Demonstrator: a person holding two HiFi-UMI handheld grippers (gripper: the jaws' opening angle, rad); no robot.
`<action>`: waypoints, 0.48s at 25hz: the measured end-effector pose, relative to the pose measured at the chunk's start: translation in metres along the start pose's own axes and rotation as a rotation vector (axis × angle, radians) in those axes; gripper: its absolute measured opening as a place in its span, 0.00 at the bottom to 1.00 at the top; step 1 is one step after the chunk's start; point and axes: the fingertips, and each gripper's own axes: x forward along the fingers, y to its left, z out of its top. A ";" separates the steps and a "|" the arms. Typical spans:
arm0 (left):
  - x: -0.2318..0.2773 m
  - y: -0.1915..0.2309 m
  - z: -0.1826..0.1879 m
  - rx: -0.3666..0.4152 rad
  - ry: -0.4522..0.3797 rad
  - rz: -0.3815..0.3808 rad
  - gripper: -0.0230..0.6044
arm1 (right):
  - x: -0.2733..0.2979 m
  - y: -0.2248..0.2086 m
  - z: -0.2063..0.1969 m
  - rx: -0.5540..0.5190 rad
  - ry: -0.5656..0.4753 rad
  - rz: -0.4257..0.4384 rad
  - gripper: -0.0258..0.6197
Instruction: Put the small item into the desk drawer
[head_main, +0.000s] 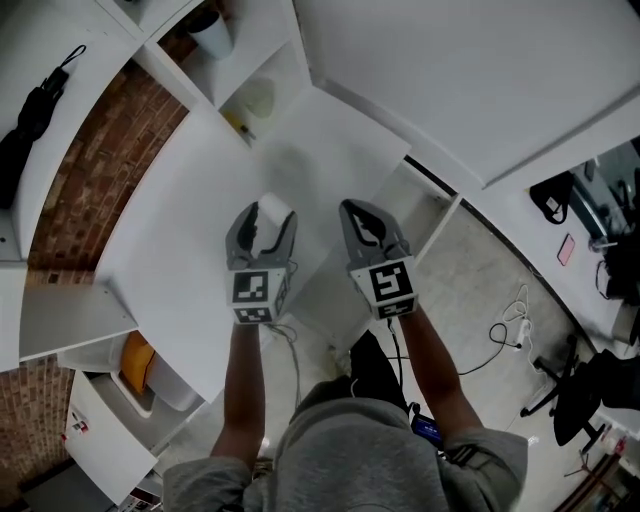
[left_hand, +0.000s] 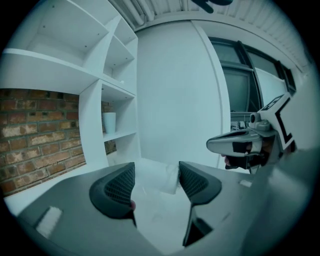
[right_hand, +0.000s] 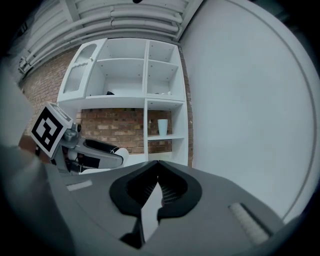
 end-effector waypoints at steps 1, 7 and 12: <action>-0.001 -0.007 -0.001 -0.001 0.000 -0.011 0.50 | -0.006 -0.001 -0.001 0.006 0.000 -0.010 0.04; -0.009 -0.047 0.003 0.003 -0.018 -0.073 0.50 | -0.041 -0.012 -0.014 -0.005 0.022 -0.077 0.04; -0.006 -0.082 -0.001 0.011 -0.022 -0.153 0.50 | -0.065 -0.024 -0.026 0.022 0.042 -0.140 0.04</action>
